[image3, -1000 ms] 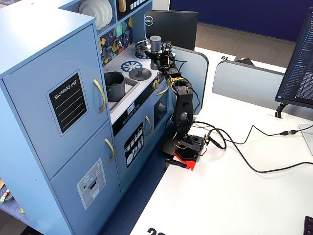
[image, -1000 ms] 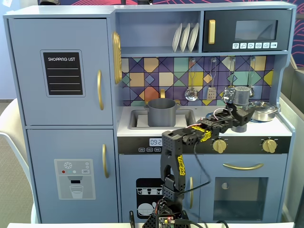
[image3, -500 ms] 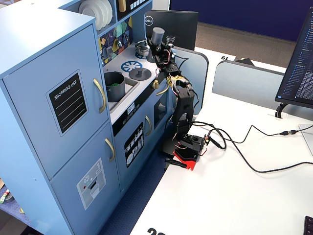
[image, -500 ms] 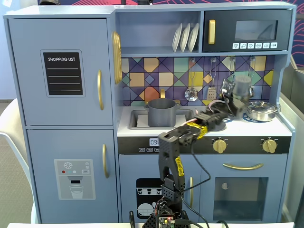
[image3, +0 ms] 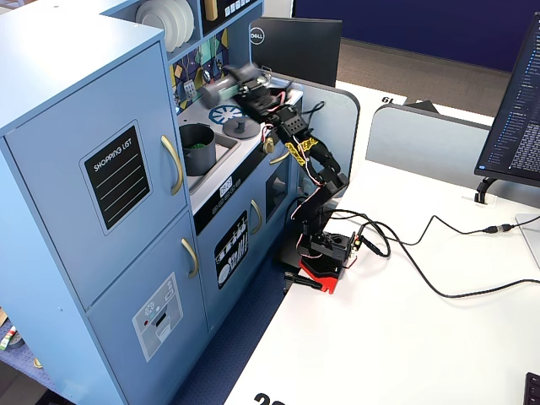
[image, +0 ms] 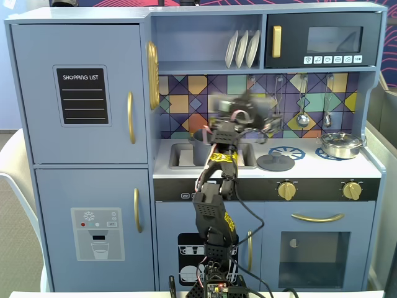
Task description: Put salt in the gray recipient
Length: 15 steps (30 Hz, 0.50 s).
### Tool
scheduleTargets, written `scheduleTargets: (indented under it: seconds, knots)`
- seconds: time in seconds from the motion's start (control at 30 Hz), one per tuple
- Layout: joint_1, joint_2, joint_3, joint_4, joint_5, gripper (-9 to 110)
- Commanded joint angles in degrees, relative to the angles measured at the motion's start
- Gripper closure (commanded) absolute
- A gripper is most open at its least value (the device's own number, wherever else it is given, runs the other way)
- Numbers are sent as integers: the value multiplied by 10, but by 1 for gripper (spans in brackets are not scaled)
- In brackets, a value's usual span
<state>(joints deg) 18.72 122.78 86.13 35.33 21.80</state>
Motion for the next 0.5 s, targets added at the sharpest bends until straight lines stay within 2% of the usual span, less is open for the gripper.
scheduleTargets:
  seconds: [0.0,0.1,0.23,0.47]
  knots:
    - [-100,-16,-98,52,232,101]
    - [-146,-47,-134,67,309,101]
    - [-188,-94,-180,52,359,101]
    - [-229,-145,-189,-85,380,101]
